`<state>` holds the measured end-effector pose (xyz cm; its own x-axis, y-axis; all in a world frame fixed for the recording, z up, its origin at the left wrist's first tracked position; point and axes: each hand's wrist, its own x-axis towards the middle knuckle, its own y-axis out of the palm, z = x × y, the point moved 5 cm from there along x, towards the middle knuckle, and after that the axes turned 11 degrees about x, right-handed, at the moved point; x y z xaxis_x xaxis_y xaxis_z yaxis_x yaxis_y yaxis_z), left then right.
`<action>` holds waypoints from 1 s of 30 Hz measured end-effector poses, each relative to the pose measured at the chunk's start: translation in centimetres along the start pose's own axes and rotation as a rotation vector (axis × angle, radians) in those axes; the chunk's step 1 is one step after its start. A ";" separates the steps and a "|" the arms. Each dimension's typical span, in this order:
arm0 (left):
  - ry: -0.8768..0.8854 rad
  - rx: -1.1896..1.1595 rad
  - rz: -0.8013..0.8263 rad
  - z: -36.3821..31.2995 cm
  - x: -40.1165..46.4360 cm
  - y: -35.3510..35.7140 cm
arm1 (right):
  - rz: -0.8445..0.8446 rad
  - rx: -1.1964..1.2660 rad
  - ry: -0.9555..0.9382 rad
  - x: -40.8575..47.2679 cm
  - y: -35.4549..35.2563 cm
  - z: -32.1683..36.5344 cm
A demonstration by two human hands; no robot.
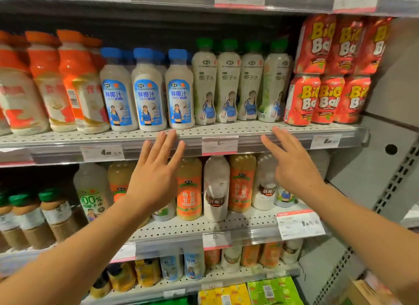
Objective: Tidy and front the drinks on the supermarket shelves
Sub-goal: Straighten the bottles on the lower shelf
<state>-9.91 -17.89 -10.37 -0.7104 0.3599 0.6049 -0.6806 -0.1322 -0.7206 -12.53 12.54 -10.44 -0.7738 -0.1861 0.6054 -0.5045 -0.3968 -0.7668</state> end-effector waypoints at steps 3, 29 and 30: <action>0.118 -0.100 -0.029 -3.2 -1.7 0.6 | -0.029 0.005 0.003 -0.1 0.0 0.2; -0.622 -0.969 0.197 -9.9 7.2 9.1 | -0.064 0.046 -0.061 -0.5 0.5 -0.2; -0.624 -0.973 0.184 -9.9 7.0 9.0 | -0.060 0.045 -0.059 -0.5 0.5 -0.2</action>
<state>-19.21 -7.40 -15.96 -0.9326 -0.1430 0.3313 -0.3266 0.7251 -0.6063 -12.46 12.57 -11.18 -0.7179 -0.2129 0.6627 -0.5305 -0.4490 -0.7190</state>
